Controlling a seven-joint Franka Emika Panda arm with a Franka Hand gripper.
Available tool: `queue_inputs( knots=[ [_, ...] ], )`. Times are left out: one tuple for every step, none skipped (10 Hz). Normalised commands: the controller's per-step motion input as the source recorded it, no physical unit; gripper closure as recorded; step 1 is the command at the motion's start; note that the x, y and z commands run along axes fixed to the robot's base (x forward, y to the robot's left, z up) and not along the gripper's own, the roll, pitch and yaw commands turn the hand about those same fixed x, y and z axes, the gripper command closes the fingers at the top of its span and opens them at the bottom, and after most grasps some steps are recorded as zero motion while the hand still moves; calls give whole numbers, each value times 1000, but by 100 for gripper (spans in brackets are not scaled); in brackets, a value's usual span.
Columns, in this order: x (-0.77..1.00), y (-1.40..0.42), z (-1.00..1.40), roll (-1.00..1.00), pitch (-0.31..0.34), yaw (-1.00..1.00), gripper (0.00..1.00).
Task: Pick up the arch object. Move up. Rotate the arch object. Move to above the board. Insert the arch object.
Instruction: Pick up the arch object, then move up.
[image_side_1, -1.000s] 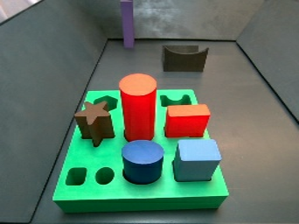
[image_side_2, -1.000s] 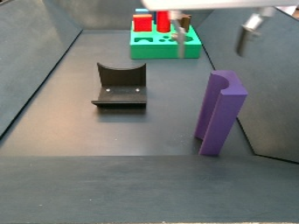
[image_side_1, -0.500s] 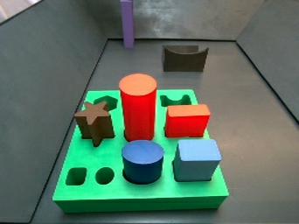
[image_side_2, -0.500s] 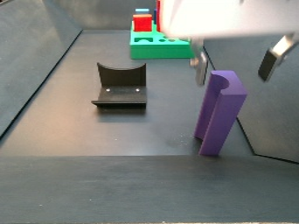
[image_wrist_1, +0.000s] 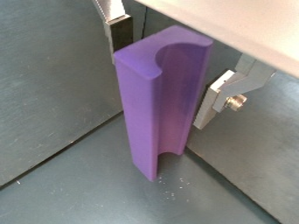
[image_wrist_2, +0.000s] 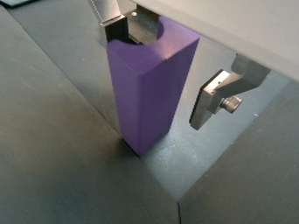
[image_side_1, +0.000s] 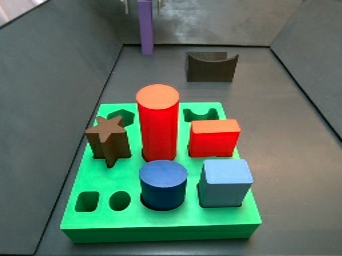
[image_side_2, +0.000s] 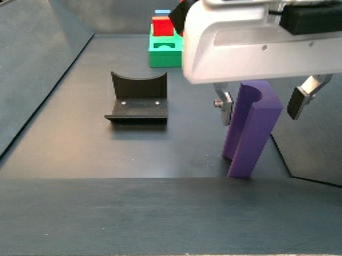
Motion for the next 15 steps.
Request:
queue_inputs(
  knots=[
    [0, 0, 0, 0, 0, 0, 100],
    [0, 0, 0, 0, 0, 0, 100],
    [0, 0, 0, 0, 0, 0, 100],
    [0, 0, 0, 0, 0, 0, 100],
    [0, 0, 0, 0, 0, 0, 100],
    [0, 0, 0, 0, 0, 0, 100],
    [0, 0, 0, 0, 0, 0, 100],
    [0, 0, 0, 0, 0, 0, 100],
    [0, 0, 0, 0, 0, 0, 100],
    [0, 0, 0, 0, 0, 0, 100],
    [0, 0, 0, 0, 0, 0, 100],
    [0, 0, 833, 0, 0, 0, 100],
    [-66, 51, 804, -5, 18, 29, 100],
    [-69, 36, 736, 2, 29, 21, 100],
    [-48, 16, 610, 19, 40, 6, 100]
  ],
)
